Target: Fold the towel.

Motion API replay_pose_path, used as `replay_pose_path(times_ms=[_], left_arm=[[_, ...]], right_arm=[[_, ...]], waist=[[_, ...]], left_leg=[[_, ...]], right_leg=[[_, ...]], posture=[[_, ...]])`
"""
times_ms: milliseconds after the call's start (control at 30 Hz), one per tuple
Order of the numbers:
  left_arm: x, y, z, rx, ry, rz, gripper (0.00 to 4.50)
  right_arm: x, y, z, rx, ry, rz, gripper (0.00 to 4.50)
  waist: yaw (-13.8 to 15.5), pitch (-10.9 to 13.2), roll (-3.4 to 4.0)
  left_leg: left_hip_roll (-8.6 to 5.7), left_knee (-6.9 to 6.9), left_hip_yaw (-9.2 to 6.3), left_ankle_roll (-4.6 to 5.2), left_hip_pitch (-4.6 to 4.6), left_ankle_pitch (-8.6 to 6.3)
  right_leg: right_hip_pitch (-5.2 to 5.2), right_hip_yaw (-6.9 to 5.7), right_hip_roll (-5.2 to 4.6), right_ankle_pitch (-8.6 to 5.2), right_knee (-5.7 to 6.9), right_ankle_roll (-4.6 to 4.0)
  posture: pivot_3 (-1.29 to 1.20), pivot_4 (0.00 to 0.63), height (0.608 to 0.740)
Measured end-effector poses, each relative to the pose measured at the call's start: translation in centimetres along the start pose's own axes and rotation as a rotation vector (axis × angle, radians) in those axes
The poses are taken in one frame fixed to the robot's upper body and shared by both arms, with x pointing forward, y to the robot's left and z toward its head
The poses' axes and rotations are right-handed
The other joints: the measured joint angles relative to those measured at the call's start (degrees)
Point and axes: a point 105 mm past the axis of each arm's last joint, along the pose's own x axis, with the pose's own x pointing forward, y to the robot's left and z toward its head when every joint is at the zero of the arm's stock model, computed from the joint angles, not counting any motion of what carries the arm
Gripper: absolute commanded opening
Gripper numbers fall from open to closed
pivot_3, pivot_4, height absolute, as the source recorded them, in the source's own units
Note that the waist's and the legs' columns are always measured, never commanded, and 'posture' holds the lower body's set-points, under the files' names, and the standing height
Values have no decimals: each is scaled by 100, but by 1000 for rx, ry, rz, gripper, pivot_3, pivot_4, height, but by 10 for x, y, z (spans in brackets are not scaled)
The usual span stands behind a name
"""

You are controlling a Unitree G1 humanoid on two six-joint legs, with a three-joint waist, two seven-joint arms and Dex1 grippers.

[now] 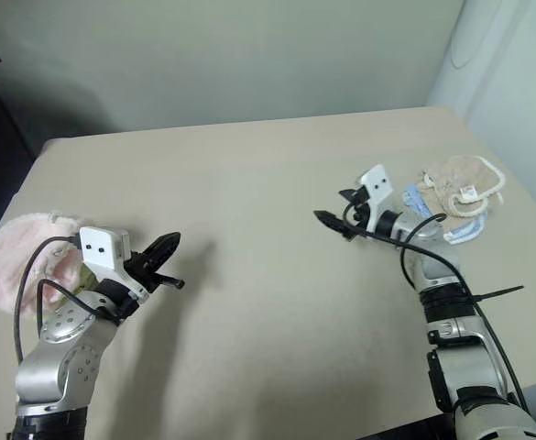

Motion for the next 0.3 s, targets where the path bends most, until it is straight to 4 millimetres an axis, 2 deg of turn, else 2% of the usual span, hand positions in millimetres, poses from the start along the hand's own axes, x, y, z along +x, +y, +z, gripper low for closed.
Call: replay_pose_path(times_ms=[167,300], left_arm=[[0,1,1,6,0,4,0],[-6,2,-8,2,38,7,0]], right_arm=[[1,8,-20,38,31,25,4475],[-2,9,-31,55,50,20,4475]], waist=[[10,-1,-1],[-7,-1,-2]], left_leg=[[0,11,0,0,-4,0],[1,10,-1,-1,-4,0]], right_leg=[[3,-1,0,2,2,3],[3,-2,2,2,3,3]], posture=[[0,150,740],[0,150,740]])
